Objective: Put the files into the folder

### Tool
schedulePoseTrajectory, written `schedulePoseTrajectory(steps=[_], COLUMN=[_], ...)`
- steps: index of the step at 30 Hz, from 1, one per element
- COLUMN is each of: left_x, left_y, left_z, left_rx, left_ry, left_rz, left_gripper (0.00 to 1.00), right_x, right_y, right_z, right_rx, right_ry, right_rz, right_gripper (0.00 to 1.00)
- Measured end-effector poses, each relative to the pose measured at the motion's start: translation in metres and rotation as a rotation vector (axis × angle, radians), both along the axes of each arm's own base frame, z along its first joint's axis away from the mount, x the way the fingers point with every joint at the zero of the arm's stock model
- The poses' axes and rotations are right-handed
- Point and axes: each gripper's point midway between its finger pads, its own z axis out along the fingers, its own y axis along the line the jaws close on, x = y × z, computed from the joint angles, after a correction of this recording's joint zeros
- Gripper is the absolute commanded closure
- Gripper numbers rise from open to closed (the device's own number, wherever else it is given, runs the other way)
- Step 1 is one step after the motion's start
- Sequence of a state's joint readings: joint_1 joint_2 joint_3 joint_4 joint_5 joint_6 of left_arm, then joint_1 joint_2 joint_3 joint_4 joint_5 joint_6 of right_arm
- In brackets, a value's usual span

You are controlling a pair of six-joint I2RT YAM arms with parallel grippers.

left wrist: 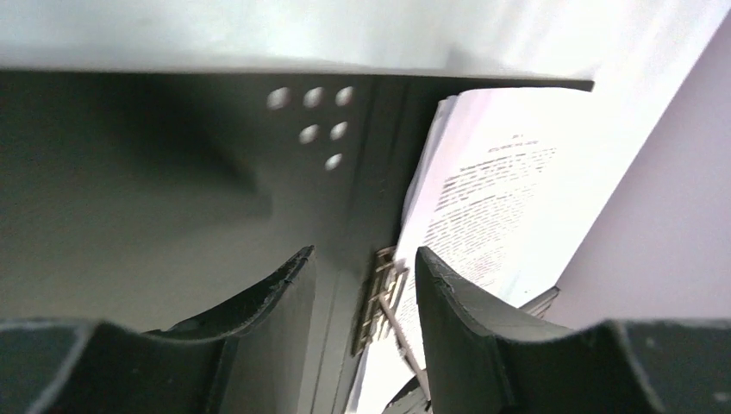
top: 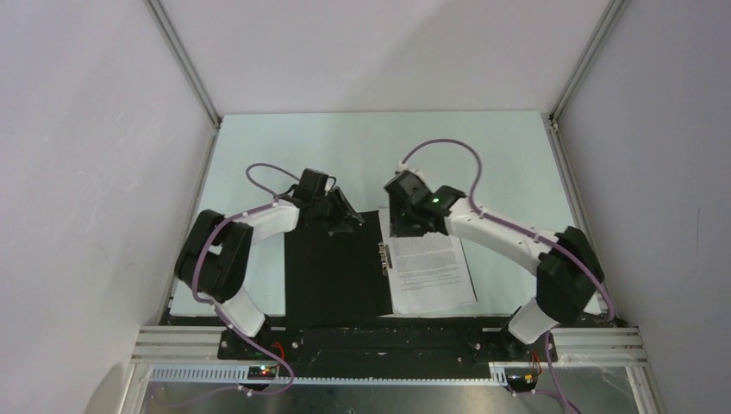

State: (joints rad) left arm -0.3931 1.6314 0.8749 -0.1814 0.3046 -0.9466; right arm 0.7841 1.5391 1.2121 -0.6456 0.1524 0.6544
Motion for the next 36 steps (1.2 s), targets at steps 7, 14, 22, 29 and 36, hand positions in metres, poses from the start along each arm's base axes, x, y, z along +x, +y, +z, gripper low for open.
schedulePoseTrajectory(steps=[7, 14, 22, 29, 36], left_x=[0.017, 0.016, 0.018, 0.02, 0.021], left_y=[-0.04, -0.041, -0.04, -0.038, -0.037], left_z=[-0.003, -0.023, -0.025, -0.026, -0.026], left_rx=[-0.081, -0.08, -0.102, -0.116, -0.118], left_ry=[-0.017, 0.034, 0.054, 0.067, 0.069], left_rz=[-0.047, -0.026, 0.035, 0.065, 0.07], left_gripper=[0.5, 0.51, 0.52, 0.52, 0.52], right_x=[-0.024, -0.02, -0.028, -0.035, -0.039], right_y=[0.031, 0.041, 0.051, 0.052, 0.051], right_z=[-0.029, -0.024, -0.026, -0.041, -0.045], right_rx=[-0.158, -0.202, -0.223, -0.266, -0.281], right_ry=[0.051, 0.03, 0.033, 0.062, 0.073], right_rz=[0.09, 0.096, 0.13, 0.148, 0.155], right_gripper=[0.69, 0.7, 0.73, 0.81, 0.88])
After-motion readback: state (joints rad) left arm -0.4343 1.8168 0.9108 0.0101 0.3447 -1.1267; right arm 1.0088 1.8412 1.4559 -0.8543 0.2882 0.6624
